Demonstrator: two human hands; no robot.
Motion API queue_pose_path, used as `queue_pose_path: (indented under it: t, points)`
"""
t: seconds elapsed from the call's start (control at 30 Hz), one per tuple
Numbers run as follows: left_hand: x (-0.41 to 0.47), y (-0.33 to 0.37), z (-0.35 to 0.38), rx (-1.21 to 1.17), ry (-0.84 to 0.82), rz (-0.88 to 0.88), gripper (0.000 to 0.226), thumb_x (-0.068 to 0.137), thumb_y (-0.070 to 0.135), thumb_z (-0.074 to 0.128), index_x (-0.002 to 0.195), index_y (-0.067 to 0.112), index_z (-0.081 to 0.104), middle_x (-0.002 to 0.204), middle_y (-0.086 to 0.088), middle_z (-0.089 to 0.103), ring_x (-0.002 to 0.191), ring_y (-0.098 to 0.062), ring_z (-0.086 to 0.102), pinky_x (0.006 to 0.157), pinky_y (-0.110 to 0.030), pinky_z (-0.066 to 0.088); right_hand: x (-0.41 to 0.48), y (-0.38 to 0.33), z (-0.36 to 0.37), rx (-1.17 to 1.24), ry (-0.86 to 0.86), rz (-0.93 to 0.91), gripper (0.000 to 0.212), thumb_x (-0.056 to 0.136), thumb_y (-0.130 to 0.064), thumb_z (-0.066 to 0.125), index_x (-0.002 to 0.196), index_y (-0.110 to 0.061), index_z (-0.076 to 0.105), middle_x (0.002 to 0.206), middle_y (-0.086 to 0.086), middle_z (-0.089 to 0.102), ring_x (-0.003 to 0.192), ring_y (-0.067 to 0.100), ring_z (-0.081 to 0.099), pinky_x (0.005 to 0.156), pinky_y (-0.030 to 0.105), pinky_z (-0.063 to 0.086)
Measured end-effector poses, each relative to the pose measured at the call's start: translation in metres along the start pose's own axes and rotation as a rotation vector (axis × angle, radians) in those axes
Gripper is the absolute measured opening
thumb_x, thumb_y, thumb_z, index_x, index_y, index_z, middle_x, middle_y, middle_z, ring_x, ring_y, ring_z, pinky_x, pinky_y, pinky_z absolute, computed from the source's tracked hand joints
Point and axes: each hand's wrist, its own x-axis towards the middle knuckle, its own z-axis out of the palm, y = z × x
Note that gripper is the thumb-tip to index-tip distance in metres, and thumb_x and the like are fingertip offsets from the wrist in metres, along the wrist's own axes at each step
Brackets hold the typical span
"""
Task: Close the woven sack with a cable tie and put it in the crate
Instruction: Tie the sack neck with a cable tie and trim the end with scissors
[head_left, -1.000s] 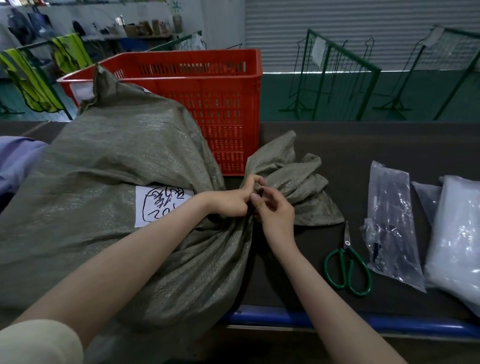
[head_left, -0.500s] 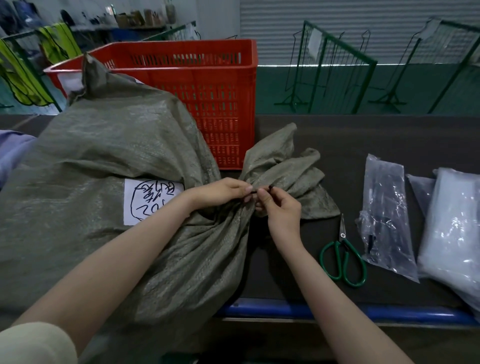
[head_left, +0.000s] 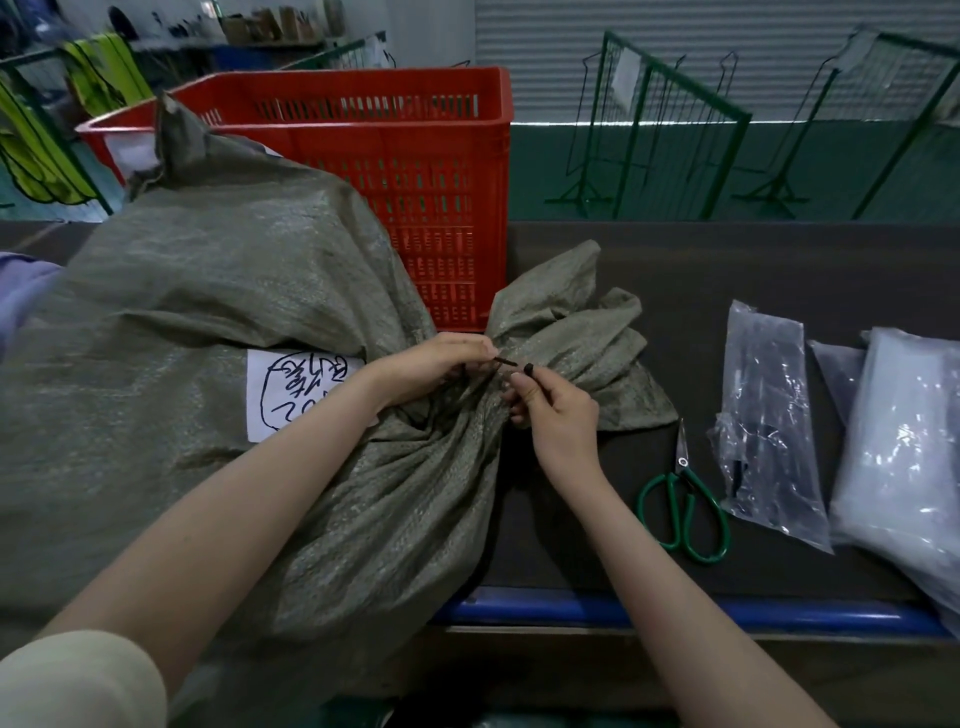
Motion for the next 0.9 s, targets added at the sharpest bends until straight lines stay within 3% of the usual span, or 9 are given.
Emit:
queue_pose_path:
  t: [0.23,0.37,0.43,0.53,0.63,0.73,0.8,0.87,0.9]
  points:
    - [-0.0022,0.0003,0.0014,0.03,-0.045,-0.013,0.028,0.095,0.012,0.042,0.069,0.016,0.052,0.05,0.018,0.055,0.05,0.007,0.05,0.052,-0.005,0.039,-0.0023,0.0044,-0.0012,-0.054,-0.016,-0.007,0.013,0.091,-0.012,0.056,0.084,-0.017,0.065,0.065,-0.009,0.06,0.055,-0.008,0.057,0.058,0.009,0.048]
    - [-0.0043,0.003,0.0012,0.027,-0.049,-0.004,0.029,0.095,0.011,0.041,0.07,0.016,0.053,0.051,0.019,0.057,0.051,0.008,0.051,0.053,-0.004,0.039,-0.0037,0.0035,-0.0011,-0.096,-0.018,0.001,0.013,0.09,-0.013,0.057,0.084,-0.011,0.069,0.065,-0.003,0.061,0.059,-0.001,0.057,0.066,0.029,0.052]
    - [-0.0054,0.0038,0.0019,0.035,-0.058,-0.001,0.029,0.096,0.01,0.04,0.07,0.015,0.053,0.051,0.019,0.057,0.051,0.008,0.052,0.053,-0.004,0.039,-0.0047,0.0028,-0.0007,-0.114,-0.021,0.001,0.018,0.09,-0.014,0.057,0.086,-0.003,0.07,0.07,0.004,0.062,0.068,0.013,0.059,0.071,0.04,0.053]
    - [-0.0065,0.0049,0.0033,0.031,-0.064,-0.004,0.029,0.096,0.01,0.04,0.07,0.015,0.052,0.05,0.018,0.058,0.051,0.008,0.053,0.053,-0.004,0.04,-0.0052,0.002,-0.001,-0.131,-0.023,-0.017,0.02,0.09,-0.015,0.057,0.085,-0.001,0.07,0.069,0.005,0.061,0.068,0.019,0.057,0.072,0.045,0.052]
    - [-0.0076,0.0061,0.0034,0.049,-0.082,-0.007,0.029,0.096,0.01,0.041,0.07,0.015,0.054,0.051,0.018,0.059,0.052,0.008,0.054,0.055,-0.004,0.041,-0.0059,0.002,-0.0014,-0.169,-0.026,-0.032,0.021,0.09,-0.016,0.058,0.083,0.0,0.07,0.062,0.0,0.058,0.066,0.014,0.055,0.068,0.039,0.051]
    - [-0.0081,0.0054,0.0034,0.077,-0.117,-0.018,0.027,0.095,0.012,0.044,0.073,0.017,0.058,0.057,0.019,0.063,0.06,0.009,0.057,0.063,-0.005,0.044,-0.0084,0.0006,-0.0008,-0.243,-0.047,-0.081,0.019,0.089,-0.016,0.06,0.087,0.0,0.072,0.07,0.005,0.065,0.065,0.004,0.053,0.063,0.013,0.042]
    - [-0.0085,0.005,0.0047,0.113,-0.136,-0.03,0.026,0.095,0.013,0.045,0.074,0.018,0.059,0.061,0.02,0.065,0.064,0.01,0.058,0.068,-0.005,0.044,-0.0083,-0.0014,-0.0003,-0.278,-0.057,-0.081,0.02,0.088,-0.016,0.061,0.096,-0.003,0.073,0.076,0.0,0.066,0.068,0.005,0.055,0.063,0.004,0.038]
    - [-0.0094,0.0053,0.0056,0.146,-0.14,-0.017,0.024,0.095,0.014,0.045,0.075,0.018,0.058,0.065,0.018,0.063,0.065,0.011,0.057,0.07,-0.006,0.044,-0.0071,-0.0024,0.0003,-0.279,-0.066,-0.054,0.021,0.089,-0.018,0.061,0.096,-0.003,0.073,0.073,-0.002,0.064,0.062,0.005,0.054,0.064,0.009,0.042]
    - [-0.0101,0.0053,0.0058,0.163,-0.134,0.004,0.022,0.095,0.013,0.045,0.078,0.019,0.057,0.07,0.015,0.061,0.066,0.011,0.056,0.071,-0.008,0.044,-0.0061,-0.0025,0.0007,-0.279,-0.072,-0.028,0.021,0.088,-0.019,0.061,0.094,-0.003,0.073,0.07,-0.001,0.063,0.06,0.007,0.054,0.066,0.018,0.047]
